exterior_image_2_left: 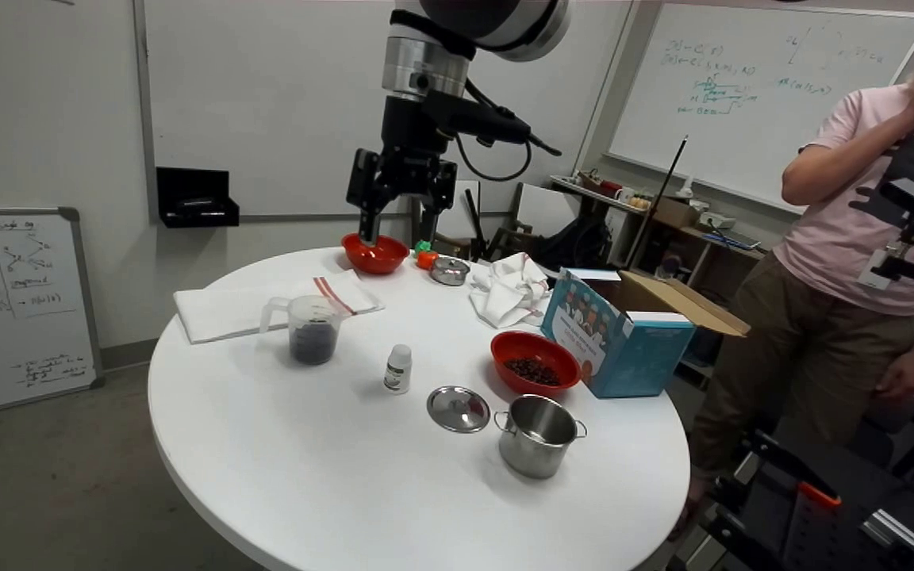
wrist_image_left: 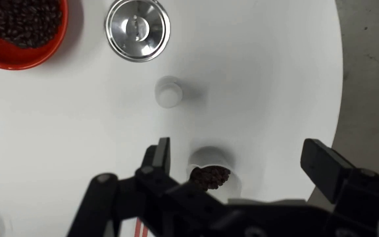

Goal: Pace the salt shaker in the pot

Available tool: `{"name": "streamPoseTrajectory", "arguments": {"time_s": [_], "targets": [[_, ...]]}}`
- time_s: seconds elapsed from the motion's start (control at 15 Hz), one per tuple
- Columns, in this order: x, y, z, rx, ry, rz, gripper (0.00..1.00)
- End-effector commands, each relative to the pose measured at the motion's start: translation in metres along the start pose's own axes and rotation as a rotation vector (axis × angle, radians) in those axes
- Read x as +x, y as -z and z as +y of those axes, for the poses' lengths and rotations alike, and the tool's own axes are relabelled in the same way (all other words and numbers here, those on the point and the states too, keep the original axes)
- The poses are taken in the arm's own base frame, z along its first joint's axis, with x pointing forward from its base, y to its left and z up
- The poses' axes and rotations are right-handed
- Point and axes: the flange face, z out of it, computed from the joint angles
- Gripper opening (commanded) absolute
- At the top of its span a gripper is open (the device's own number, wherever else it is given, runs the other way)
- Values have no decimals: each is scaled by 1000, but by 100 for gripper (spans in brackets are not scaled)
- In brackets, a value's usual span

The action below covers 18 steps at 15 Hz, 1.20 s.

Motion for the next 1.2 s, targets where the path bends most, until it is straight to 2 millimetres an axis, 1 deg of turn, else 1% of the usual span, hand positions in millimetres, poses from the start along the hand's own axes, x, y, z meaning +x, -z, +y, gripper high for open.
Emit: {"name": "streamPoseTrajectory", "arguments": {"time_s": [0.0,0.13,0.27,0.47,0.73,0.93,1.13], "targets": [[7,-10,-40,2,-41,30,100],[11,-16,-49,18,-72,52,100],[21,-24,-45,30,-107,84,100],[36,-40,-27,10,-156,105,100],[46,-66,6,-23,-202,45,100],[48,-89,17,-36,-227,-6,100],[50,-106,27,-35,-254,-46,100]]}}
